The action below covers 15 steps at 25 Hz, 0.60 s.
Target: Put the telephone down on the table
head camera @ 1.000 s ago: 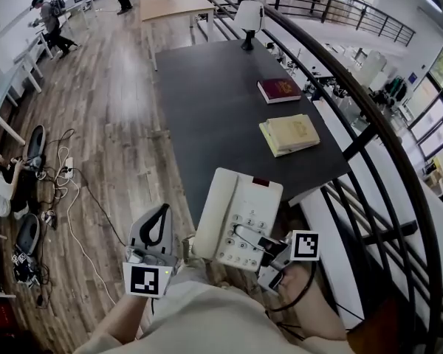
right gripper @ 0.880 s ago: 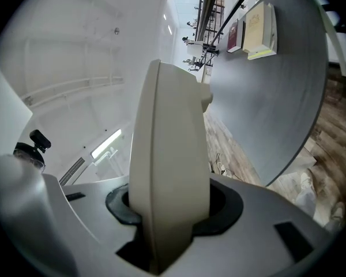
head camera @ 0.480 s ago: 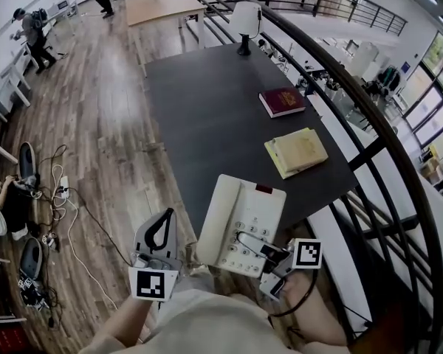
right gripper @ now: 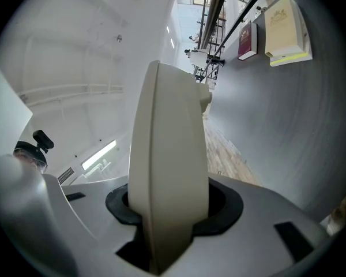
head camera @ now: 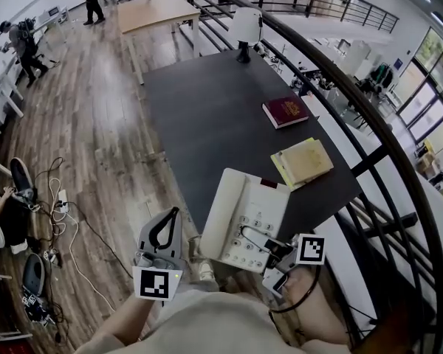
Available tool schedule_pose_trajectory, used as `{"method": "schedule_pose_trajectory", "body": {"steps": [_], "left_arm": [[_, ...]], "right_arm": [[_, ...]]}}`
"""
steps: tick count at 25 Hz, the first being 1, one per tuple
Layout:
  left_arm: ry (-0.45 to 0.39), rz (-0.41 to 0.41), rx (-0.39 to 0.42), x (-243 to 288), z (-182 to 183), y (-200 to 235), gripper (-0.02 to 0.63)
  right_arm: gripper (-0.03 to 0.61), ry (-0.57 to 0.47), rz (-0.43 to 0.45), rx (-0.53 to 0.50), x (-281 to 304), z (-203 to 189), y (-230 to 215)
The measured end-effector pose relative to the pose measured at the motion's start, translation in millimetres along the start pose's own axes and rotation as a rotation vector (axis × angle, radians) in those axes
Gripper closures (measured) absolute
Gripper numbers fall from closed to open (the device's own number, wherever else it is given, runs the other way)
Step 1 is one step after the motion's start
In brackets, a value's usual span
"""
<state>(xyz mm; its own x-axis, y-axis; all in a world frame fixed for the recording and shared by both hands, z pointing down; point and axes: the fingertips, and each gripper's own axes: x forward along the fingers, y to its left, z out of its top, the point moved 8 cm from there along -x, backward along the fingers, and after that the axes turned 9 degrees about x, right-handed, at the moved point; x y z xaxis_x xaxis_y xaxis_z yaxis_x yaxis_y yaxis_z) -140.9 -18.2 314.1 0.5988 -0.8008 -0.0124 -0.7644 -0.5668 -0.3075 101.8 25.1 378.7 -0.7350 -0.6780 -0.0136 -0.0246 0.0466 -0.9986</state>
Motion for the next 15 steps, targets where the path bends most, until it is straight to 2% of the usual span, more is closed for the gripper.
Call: {"method": "schedule_pose_trajectory", "body": {"steps": [4, 8, 15], "left_arm": [[-0.005, -0.025, 0.012, 4, -4, 15, 0.609], [-0.01, -0.018, 0.003, 8, -7, 29, 0.609], [0.01, -0.002, -0.004, 7, -8, 23, 0.609]], "right_arm": [[0.394, -0.017, -0.002, -0.008, 15, 4, 2], [0.394, -0.026, -0.006, -0.003, 28, 8, 4], [0.394, -0.002, -0.011, -0.002, 27, 15, 0]]}}
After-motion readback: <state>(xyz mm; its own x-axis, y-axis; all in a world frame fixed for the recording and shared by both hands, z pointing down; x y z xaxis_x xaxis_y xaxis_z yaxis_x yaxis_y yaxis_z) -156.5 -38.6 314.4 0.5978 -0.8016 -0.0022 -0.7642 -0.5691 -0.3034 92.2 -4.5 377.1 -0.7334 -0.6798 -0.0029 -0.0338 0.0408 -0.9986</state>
